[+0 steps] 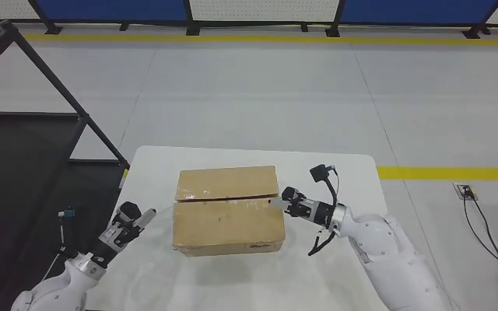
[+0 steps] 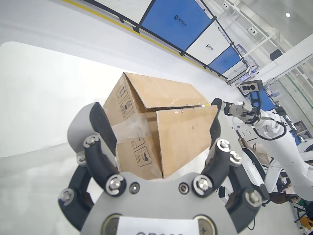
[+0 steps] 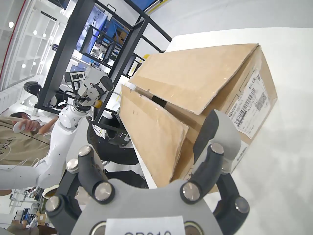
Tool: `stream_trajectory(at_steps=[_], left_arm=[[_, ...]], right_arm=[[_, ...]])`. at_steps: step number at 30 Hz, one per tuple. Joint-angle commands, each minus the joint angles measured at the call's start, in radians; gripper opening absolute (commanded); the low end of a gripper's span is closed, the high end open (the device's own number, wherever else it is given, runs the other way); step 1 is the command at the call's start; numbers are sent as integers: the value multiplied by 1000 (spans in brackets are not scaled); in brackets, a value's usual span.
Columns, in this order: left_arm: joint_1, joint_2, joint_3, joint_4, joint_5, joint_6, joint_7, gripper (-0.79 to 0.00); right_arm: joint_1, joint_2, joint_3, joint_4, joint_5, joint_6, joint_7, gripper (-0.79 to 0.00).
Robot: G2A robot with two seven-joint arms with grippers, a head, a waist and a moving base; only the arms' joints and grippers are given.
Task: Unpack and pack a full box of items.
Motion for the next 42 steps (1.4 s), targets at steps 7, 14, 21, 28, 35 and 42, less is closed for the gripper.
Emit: stream_trajectory(at_steps=[7,14,21,28,35,42], left_arm=[[-3,3,12,-3,-3,-5,13,0],[-16,4,44,-18,0,-7,35,0],[-5,14,72,-46,-56,-82,-97,0],[12,32,88,-51,-238,-131,-315,0],[23,56,94,-49,-392,-138,-549,0],[21,73,116,-33,-416,-131,-676,0]], right_arm=[[14,11,-3,40,215,-193,216,0],[-44,41,26,-52,356,-267,348,0],[-121,100,20,-205,364,-260,355,0],[-140,154,-26,-207,304,-275,340,0],[-102,174,-101,-122,255,-282,332,0],[-58,164,-132,-41,302,-279,279,0]])
